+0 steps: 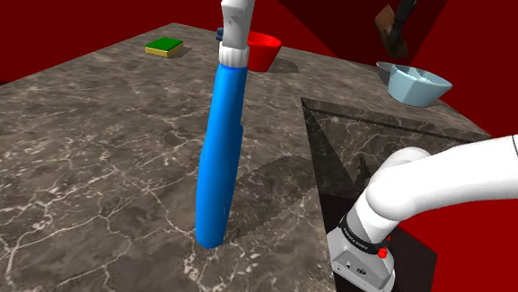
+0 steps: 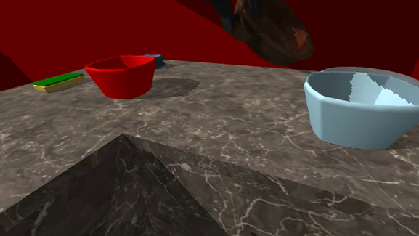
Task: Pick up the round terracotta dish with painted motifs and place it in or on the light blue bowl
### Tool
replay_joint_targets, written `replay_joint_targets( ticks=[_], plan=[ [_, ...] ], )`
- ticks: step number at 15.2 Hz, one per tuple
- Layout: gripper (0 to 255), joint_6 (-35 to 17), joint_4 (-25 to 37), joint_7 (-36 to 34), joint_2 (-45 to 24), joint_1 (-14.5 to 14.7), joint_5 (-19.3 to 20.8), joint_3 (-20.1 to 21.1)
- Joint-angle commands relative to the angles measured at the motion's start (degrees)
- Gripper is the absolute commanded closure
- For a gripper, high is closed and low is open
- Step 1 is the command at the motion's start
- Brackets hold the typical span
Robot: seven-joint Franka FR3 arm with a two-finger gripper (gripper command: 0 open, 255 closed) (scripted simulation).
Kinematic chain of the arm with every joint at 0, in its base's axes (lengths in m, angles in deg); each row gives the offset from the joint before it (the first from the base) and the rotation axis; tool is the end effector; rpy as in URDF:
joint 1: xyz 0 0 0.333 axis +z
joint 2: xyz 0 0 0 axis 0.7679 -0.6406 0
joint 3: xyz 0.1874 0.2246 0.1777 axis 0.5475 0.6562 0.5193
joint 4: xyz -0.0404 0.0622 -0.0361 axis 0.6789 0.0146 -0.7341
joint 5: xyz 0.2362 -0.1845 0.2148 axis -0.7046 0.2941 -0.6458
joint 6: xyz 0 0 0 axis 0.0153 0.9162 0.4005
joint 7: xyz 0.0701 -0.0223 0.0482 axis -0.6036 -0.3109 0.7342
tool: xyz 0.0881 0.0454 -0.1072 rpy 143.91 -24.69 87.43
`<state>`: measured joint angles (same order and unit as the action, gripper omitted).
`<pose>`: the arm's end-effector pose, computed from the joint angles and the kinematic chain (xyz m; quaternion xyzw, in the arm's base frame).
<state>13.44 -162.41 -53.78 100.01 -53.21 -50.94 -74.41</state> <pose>0.1797 -0.1897 0.7349 0.9907 0.0871 -0.0131 0.1037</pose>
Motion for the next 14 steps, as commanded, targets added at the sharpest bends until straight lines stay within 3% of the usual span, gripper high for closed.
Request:
replay_joint_targets(
  ticks=[1,9,14],
  plan=[
    [255,0.4,-0.2,2.7,1.6,-0.4,1.7,-1.8],
    [255,1.9,2.7,14.6,5.2,-1.7,8.9,-10.2],
    [255,-0.8,-3.4,13.1,8.4,-2.2,9.5,-10.5]
  ],
)
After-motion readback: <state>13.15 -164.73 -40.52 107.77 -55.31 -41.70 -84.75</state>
